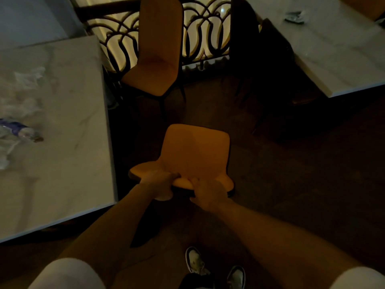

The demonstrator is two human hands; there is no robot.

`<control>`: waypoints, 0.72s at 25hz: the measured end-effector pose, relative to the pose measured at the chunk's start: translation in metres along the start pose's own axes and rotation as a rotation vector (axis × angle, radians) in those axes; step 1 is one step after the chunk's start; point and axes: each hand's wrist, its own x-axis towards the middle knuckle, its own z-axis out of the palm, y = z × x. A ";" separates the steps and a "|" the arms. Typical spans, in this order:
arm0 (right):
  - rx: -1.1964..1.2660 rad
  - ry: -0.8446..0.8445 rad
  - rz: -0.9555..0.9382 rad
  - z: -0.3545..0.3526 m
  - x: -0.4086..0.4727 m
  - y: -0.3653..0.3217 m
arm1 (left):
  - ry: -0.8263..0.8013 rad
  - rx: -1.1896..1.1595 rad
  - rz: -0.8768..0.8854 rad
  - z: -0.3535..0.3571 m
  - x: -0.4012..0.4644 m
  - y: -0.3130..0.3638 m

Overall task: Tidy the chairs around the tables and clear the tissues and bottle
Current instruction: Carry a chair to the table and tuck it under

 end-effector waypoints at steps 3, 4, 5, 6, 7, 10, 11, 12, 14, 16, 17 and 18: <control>0.009 0.018 0.006 -0.002 -0.001 -0.001 | 0.013 -0.043 -0.016 0.003 0.001 0.000; 0.011 0.020 -0.001 -0.002 -0.001 -0.001 | 0.016 -0.044 -0.027 0.003 0.000 0.001; 0.017 0.022 -0.010 -0.003 -0.003 -0.002 | 0.024 -0.055 -0.031 0.003 0.000 0.001; 0.031 0.022 -0.012 -0.003 -0.003 -0.001 | 0.032 -0.071 -0.032 0.004 -0.001 0.001; 0.048 0.026 -0.010 -0.003 -0.004 -0.001 | 0.042 -0.087 -0.031 0.004 -0.003 0.002; 0.063 0.025 -0.032 -0.004 -0.007 -0.002 | 0.058 -0.102 -0.049 0.006 -0.014 0.008; 0.062 0.008 -0.052 -0.004 -0.008 -0.001 | 0.058 -0.122 -0.058 0.007 -0.018 0.011; 0.063 -0.007 -0.069 -0.004 -0.009 0.001 | 0.055 -0.145 -0.062 0.009 -0.023 0.014; 0.039 -0.017 -0.104 -0.005 -0.015 0.006 | 0.048 -0.193 -0.061 0.013 -0.033 0.021; 0.003 -0.018 -0.172 -0.007 -0.020 0.011 | 0.036 -0.239 -0.068 0.016 -0.041 0.028; -0.005 -0.021 -0.202 -0.008 -0.022 0.014 | 0.032 -0.252 -0.072 0.017 -0.044 0.032; -0.009 -0.024 -0.229 -0.008 -0.023 0.018 | 0.024 -0.261 -0.081 0.018 -0.045 0.037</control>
